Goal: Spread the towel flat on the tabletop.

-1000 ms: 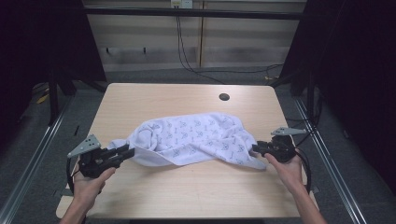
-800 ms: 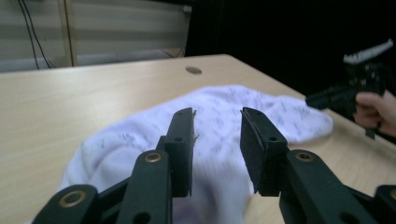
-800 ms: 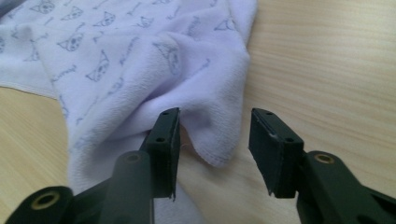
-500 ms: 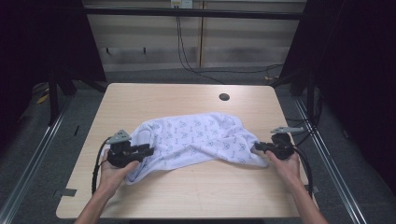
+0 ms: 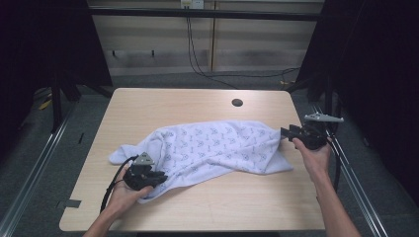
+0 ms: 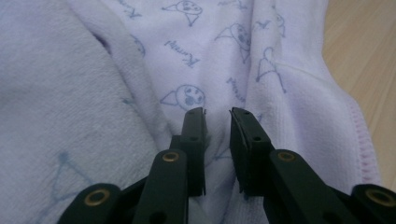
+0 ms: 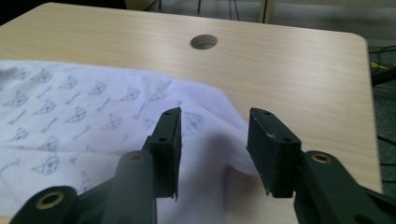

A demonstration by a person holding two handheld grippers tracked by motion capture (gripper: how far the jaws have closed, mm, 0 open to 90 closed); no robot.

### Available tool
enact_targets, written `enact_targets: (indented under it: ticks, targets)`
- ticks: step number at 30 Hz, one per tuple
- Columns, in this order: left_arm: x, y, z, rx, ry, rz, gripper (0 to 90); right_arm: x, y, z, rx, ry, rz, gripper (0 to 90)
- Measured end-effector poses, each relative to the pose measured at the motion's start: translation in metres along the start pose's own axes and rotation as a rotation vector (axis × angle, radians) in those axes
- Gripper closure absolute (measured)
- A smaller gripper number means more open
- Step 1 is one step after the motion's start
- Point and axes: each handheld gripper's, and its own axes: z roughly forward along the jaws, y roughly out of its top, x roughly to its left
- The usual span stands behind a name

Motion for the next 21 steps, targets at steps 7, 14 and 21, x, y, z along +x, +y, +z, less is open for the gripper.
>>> enact_targets:
  ticks: [7, 14, 21]
  targets:
    - [-0.016, -0.004, -0.002, 0.026, -0.032, 0.010, 88.3, 0.044, -0.029, -0.007, 0.036, 0.144, -0.054, 54.1]
    - [-0.055, -0.004, 0.006, 0.035, -0.156, 0.035, 88.1, 0.102, -0.065, 0.001, 0.159, 0.336, -0.130, 63.1]
    - [-0.078, 0.013, 0.023, 0.050, -0.207, 0.072, 88.6, 0.153, -0.075, 0.022, 0.229, 0.461, -0.238, 63.0]
